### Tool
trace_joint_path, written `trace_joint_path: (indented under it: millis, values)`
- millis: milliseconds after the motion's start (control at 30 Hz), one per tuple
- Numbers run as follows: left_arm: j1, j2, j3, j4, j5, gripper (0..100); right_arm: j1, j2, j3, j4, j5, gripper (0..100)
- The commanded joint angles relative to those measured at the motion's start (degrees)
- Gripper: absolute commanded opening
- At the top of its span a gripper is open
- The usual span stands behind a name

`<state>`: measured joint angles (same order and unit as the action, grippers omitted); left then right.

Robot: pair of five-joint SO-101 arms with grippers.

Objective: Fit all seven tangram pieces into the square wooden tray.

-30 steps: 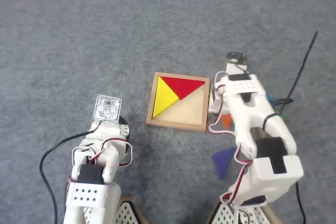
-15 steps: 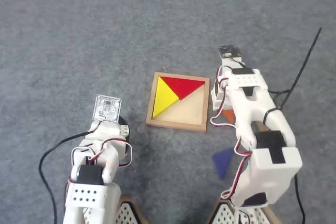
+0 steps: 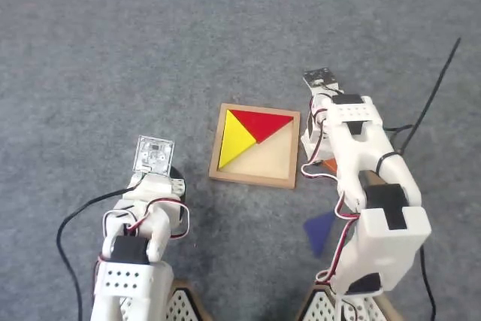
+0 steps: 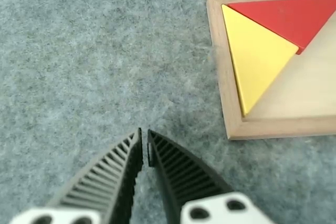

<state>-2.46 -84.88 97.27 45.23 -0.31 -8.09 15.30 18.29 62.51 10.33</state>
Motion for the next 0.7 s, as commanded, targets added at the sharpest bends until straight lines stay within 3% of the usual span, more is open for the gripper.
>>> trace_joint_path:
  millis: [0,267,600,667]
  values:
    - [-0.26,-0.79,-0.48,0.44,0.44,2,1.27,-2.59,-2.90,0.66,-1.32,29.6]
    - [-0.26,-0.79,-0.48,0.44,0.44,2,0.66,-9.19,0.70,-2.33,-10.90,29.7]
    - [-0.26,-0.79,-0.48,0.44,0.44,2,0.48,2.68,-5.10,-3.47,-11.78,29.2]
    - [-0.26,-0.79,-0.48,0.44,0.44,2,0.40,4.18,-6.86,-1.63,-11.87,24.9]
